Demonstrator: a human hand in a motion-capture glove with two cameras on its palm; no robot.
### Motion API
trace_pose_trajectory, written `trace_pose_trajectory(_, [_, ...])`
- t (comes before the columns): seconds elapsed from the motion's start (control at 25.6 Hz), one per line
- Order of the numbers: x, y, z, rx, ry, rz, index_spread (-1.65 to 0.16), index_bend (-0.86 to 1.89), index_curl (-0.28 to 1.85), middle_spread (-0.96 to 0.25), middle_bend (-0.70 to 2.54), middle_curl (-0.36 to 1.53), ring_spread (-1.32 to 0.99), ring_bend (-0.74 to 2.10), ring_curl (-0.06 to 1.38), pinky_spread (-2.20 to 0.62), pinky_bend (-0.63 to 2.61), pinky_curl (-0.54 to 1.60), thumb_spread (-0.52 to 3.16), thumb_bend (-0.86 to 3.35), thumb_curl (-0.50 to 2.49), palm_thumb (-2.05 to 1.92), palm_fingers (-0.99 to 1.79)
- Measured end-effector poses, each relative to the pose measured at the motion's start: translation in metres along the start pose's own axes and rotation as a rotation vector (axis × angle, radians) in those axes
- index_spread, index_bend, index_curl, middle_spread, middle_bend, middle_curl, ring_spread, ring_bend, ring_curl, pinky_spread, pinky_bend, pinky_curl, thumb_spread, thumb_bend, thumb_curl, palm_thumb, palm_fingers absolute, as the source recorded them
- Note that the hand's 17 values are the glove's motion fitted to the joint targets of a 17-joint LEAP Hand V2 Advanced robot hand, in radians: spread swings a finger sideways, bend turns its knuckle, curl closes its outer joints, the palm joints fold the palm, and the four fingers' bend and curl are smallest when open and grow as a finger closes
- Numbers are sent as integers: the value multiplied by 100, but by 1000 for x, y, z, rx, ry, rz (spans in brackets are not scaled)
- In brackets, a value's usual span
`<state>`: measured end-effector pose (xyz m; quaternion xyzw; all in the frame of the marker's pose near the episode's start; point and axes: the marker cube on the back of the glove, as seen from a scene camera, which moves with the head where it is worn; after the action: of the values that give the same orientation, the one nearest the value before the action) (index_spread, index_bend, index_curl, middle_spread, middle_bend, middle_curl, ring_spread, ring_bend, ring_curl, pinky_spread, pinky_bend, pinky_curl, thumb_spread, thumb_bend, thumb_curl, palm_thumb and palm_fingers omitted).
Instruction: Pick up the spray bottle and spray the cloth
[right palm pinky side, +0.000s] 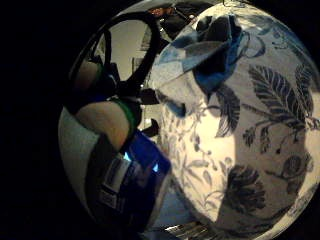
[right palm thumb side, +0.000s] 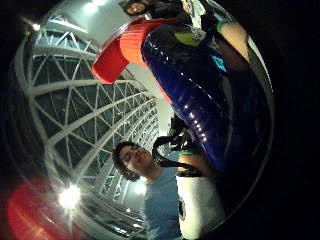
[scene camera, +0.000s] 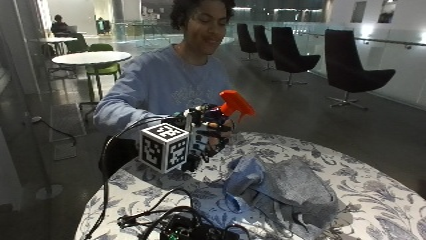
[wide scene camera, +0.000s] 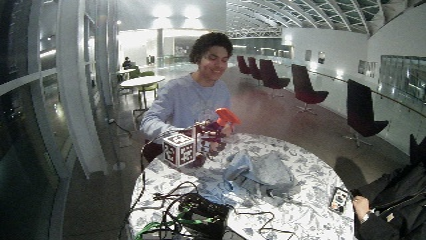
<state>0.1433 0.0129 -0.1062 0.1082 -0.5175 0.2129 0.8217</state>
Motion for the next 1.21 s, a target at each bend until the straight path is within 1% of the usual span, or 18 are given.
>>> trace_pose_trajectory(0.2, [-4,-7,2,-24,-3,148,-34,7,19,-4,30,43,-1,60,40,24,37,38,97,-4,53,73,94])
trace_pose_trajectory(0.39, [-1,-16,11,-33,6,233,-33,7,18,-3,30,43,0,59,40,25,37,38,101,-3,52,71,94])
trace_pose_trajectory(0.7, [-1,-22,26,-86,45,296,-31,6,17,-2,30,43,1,59,40,25,38,38,106,-2,52,72,94])
trace_pose_trajectory(1.21, [-6,-22,36,-59,108,362,-27,6,16,-1,29,44,3,60,41,24,40,38,112,-2,50,70,95])
